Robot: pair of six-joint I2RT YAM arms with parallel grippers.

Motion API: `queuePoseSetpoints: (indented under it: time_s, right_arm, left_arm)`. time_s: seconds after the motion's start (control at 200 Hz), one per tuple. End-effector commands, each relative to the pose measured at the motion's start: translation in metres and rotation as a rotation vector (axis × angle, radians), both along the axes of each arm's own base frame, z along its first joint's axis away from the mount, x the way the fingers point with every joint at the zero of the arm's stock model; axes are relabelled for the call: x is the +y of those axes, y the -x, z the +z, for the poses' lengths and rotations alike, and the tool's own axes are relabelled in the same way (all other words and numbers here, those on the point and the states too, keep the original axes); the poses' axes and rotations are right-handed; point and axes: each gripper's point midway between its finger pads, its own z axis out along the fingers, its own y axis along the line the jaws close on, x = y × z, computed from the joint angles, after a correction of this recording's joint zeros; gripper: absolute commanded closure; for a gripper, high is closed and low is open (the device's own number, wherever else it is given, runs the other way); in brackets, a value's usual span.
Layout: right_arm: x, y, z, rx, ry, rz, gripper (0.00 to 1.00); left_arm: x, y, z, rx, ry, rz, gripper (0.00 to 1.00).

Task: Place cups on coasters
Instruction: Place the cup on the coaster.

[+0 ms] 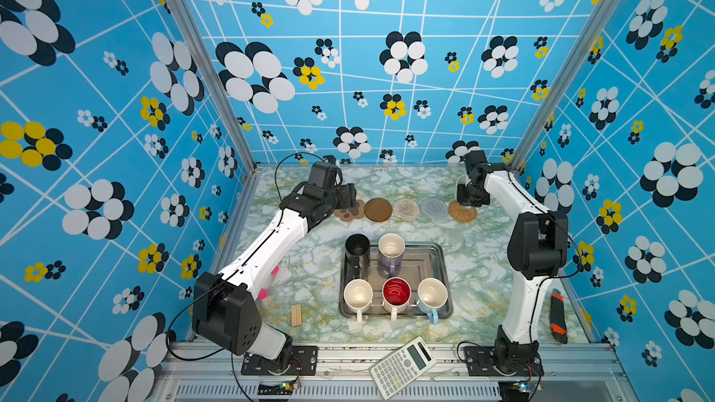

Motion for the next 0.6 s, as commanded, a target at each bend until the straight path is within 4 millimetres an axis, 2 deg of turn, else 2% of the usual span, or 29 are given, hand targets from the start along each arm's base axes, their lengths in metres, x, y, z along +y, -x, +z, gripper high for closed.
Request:
queuePoseSetpoints:
  time_s: [0.0,0.28,0.595]
  right_arm:
    - [0.002,-0.009,0.01,-0.063,-0.007,0.003,1.0]
    - [0.002,0.002,0.003,-0.05,-0.01,-0.004,1.0]
    - [0.003,0.003,-0.005,-0.035,-0.018,-0.004,1.0]
  left_arm:
    - [0.004,-0.004,0.001,0.001,-0.004,0.014,0.25]
    - [0.003,-0.003,0.0,0.005,0.001,0.014,0.25]
    - [0.004,-0.003,0.0,0.006,-0.002,0.015,0.25]
